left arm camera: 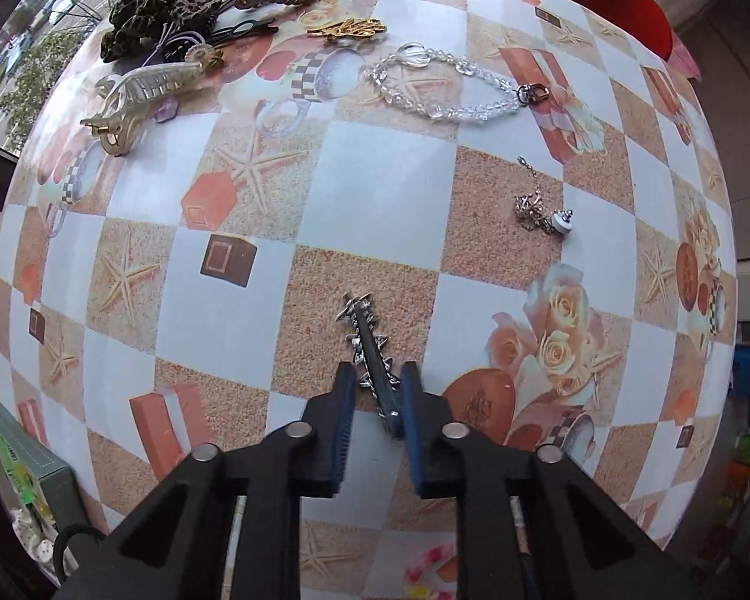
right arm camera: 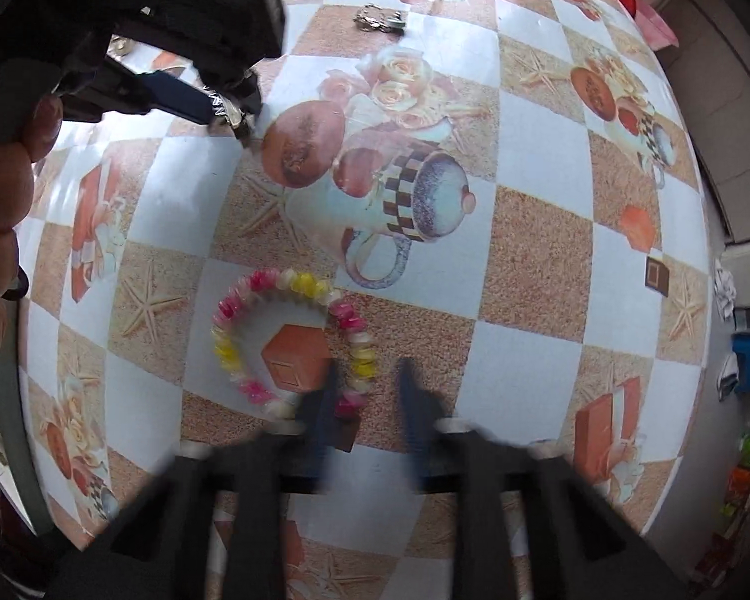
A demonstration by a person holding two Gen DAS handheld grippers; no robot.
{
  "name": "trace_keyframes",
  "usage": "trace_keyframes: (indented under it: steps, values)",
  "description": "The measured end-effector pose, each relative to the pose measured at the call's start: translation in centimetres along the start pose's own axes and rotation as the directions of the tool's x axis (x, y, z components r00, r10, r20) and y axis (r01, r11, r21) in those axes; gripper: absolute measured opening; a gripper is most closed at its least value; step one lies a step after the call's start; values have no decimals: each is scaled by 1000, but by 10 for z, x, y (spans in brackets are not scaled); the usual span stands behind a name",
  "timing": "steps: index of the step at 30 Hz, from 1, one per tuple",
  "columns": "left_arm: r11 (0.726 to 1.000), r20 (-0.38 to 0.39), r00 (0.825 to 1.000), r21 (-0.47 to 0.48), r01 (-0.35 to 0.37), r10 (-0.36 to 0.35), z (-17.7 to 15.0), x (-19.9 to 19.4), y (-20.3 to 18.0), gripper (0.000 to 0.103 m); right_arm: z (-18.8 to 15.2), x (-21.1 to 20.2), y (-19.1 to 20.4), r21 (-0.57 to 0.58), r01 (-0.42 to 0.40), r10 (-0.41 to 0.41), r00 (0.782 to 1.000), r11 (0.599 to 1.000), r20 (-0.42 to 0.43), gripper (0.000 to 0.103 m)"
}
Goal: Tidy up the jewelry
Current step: 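Carry the spiked clip and beaded bracelet in both tools over the white box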
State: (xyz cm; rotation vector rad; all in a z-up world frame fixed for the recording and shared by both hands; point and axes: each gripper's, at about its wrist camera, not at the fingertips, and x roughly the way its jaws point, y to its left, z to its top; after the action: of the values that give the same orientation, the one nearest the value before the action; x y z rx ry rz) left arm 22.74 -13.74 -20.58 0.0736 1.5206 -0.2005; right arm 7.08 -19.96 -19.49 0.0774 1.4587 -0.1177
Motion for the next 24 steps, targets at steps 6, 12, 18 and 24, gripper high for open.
trace_keyframes:
  steps: [6,12,18,24]
  values:
    - [998,44,999,54,24,-27,-23,-13,17,21,-2,-5,-10,48,-111,110,994,993,10,10]
    - [995,66,997,100,27,-34,-53,-31,39,21,-3,-15,-27,108,-202,201,979,973,23,9]
    - [991,76,997,136,12,-22,-89,-52,52,21,-5,-21,-27,120,-219,219,976,968,16,9]
    - [989,83,996,145,13,-25,-116,-67,74,21,-7,-28,-15,108,-220,219,976,970,13,9]
